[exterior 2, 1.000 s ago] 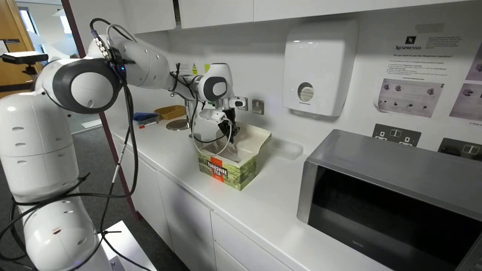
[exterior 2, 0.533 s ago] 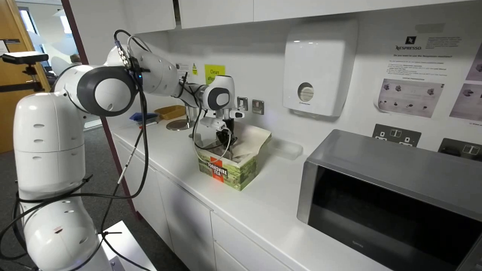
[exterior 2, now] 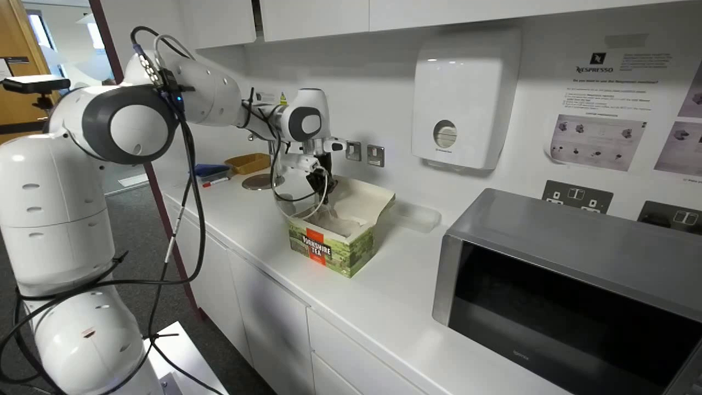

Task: Move the teabag from the cup to the box

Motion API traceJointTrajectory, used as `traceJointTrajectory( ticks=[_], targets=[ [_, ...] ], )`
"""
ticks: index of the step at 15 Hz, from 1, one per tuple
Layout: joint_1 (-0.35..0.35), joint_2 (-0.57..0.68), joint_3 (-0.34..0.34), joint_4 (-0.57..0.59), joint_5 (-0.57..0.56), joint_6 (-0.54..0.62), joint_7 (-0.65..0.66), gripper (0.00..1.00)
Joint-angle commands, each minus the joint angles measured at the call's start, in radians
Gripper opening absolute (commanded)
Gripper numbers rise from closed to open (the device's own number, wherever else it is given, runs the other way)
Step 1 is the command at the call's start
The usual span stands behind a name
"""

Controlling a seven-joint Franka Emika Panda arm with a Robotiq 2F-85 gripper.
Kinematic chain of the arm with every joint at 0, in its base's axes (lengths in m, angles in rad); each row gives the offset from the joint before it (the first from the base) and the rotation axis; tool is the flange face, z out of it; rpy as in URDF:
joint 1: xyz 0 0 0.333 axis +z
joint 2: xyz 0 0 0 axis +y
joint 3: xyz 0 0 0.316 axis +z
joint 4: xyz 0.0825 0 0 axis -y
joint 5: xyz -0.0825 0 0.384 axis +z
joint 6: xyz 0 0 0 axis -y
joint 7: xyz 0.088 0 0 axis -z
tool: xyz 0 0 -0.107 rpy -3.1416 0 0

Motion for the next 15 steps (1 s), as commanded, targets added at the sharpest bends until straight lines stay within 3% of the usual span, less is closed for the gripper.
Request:
traceJointTrajectory(
  ticks=[1, 15],
  targets=[
    [0.018, -0.131, 0.008, -0.052, -0.028, -0.05, 0.021, 0.0],
    [-0.002, -0.18, 0.001, -0.18, 0.025, -0.054, 0.005, 0.0]
  ],
)
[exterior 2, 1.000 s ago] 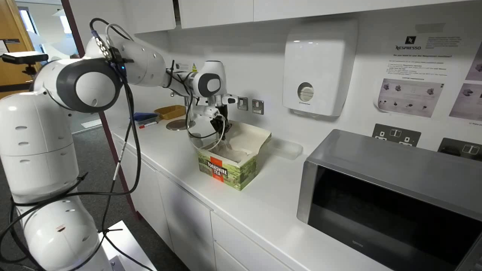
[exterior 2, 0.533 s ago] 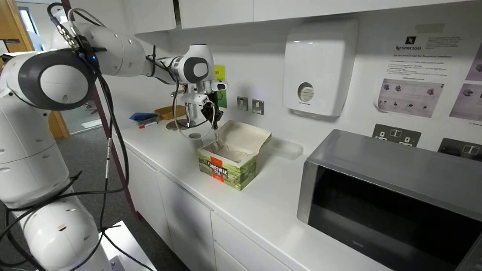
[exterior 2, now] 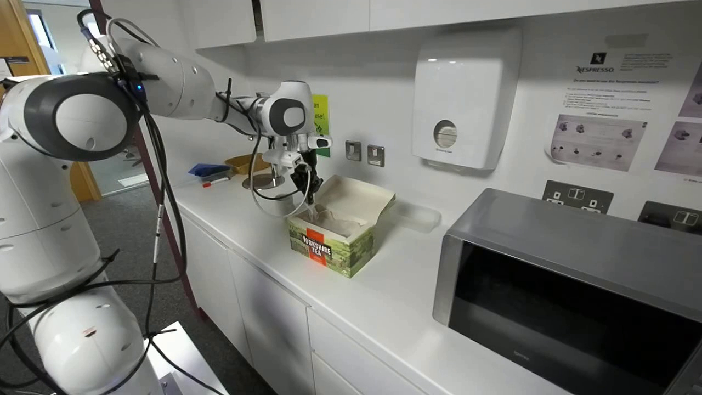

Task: Move the teabag from the cup to the box

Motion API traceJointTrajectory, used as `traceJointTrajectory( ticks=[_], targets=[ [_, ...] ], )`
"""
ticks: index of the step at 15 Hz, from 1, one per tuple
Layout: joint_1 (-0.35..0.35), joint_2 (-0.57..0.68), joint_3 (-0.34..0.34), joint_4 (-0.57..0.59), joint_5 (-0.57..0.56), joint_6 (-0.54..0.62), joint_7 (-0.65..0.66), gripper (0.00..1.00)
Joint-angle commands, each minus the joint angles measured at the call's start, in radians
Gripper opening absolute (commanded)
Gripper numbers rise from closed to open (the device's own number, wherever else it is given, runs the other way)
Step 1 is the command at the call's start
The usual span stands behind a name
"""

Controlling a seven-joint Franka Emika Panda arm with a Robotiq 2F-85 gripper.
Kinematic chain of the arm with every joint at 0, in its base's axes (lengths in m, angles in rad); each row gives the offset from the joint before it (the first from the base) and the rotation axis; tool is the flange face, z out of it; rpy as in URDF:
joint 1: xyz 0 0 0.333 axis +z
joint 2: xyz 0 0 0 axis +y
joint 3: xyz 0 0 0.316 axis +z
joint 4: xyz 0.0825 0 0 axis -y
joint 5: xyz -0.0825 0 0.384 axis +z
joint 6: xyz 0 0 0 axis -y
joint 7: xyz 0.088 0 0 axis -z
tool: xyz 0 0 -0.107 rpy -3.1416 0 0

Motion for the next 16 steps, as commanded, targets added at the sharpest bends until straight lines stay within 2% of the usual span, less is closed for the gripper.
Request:
traceJointTrajectory(
  ticks=[1, 10, 16],
  targets=[
    [-0.019, -0.037, -0.008, -0.049, 0.016, -0.003, 0.006, 0.0],
    [-0.053, -0.005, -0.04, -0.037, 0.017, -0.006, -0.002, 0.0],
    [-0.052, 0.03, -0.039, -0.011, 0.024, 0.014, 0.009, 0.0]
  ],
)
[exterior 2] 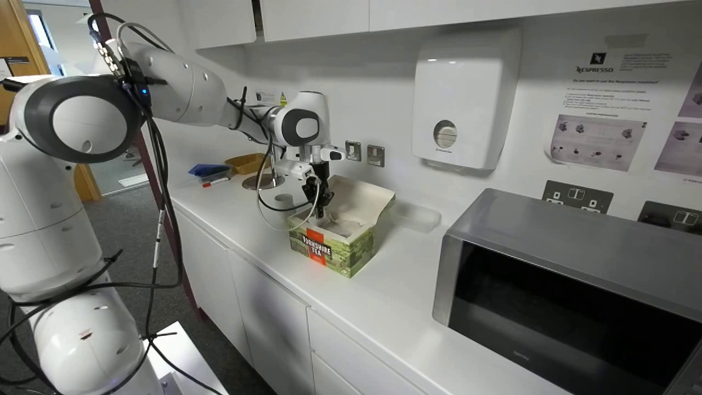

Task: Move the teabag from the cup to the box

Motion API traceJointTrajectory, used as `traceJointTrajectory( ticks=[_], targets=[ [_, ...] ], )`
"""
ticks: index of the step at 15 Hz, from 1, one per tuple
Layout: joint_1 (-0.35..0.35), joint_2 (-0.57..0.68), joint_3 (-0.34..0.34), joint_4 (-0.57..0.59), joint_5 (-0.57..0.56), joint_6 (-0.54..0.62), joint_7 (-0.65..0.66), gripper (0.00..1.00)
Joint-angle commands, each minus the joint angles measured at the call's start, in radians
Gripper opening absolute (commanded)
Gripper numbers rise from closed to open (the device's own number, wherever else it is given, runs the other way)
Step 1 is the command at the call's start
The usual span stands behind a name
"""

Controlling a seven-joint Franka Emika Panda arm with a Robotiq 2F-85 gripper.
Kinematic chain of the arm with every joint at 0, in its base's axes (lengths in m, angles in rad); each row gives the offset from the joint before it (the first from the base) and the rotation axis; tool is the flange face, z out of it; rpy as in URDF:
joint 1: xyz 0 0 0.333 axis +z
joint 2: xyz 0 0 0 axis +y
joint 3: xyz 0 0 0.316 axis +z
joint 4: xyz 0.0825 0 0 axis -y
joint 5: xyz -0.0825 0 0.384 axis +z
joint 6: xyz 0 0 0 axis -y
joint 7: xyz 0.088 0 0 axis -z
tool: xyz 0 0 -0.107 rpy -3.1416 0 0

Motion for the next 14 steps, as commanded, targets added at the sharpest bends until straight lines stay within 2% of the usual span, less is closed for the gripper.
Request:
traceJointTrajectory(
  ticks=[1, 8, 9, 10, 14],
  targets=[
    [-0.002, 0.02, 0.006, 0.025, 0.027, 0.035, 0.014, 0.0],
    [0.011, 0.069, 0.022, 0.055, 0.042, 0.093, 0.004, 0.0],
    [0.012, 0.074, 0.023, 0.059, 0.046, 0.093, 0.003, 0.1],
    [0.014, 0.078, 0.024, 0.059, 0.048, 0.094, 0.0, 0.27],
    [0.026, 0.087, 0.038, 0.063, 0.061, 0.1, -0.007, 0.55]
  ],
)
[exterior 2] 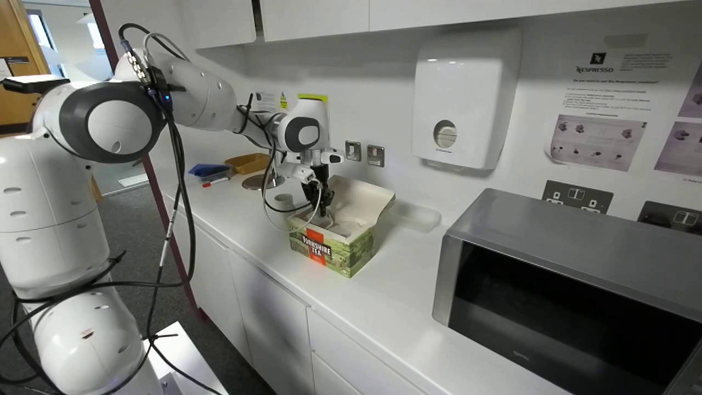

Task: Move the teabag from the cup to the box

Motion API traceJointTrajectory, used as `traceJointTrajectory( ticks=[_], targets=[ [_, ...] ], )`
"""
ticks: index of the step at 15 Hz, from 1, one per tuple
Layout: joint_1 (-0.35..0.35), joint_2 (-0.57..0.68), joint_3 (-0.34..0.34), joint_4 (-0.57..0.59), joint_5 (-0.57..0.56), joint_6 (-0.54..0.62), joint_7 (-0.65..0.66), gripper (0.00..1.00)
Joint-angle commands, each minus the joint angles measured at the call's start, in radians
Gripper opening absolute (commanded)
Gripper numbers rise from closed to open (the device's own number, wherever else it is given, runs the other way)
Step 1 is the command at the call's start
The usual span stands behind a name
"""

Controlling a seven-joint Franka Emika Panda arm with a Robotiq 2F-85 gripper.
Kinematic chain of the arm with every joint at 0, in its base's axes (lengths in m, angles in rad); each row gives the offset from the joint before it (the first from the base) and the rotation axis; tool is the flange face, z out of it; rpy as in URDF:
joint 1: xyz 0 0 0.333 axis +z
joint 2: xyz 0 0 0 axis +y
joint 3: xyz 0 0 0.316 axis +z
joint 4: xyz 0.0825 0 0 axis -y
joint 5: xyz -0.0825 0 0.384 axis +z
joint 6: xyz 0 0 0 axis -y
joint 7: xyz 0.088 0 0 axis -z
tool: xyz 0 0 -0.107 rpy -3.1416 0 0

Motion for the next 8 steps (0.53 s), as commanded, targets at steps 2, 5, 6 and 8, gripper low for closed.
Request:
traceJointTrajectory(
  ticks=[2, 5, 6, 8],
  targets=[
    [0.03, 0.009, 0.035, 0.029, 0.018, 0.009, -0.009, 0.7],
    [0.091, 0.011, 0.087, 0.069, -0.043, -0.02, 0.008, 0.92],
    [0.112, 0.01, 0.104, 0.086, -0.067, -0.028, 0.007, 1.0],
    [0.161, -0.002, 0.141, 0.128, -0.136, -0.059, 0.014, 1.0]
  ],
)
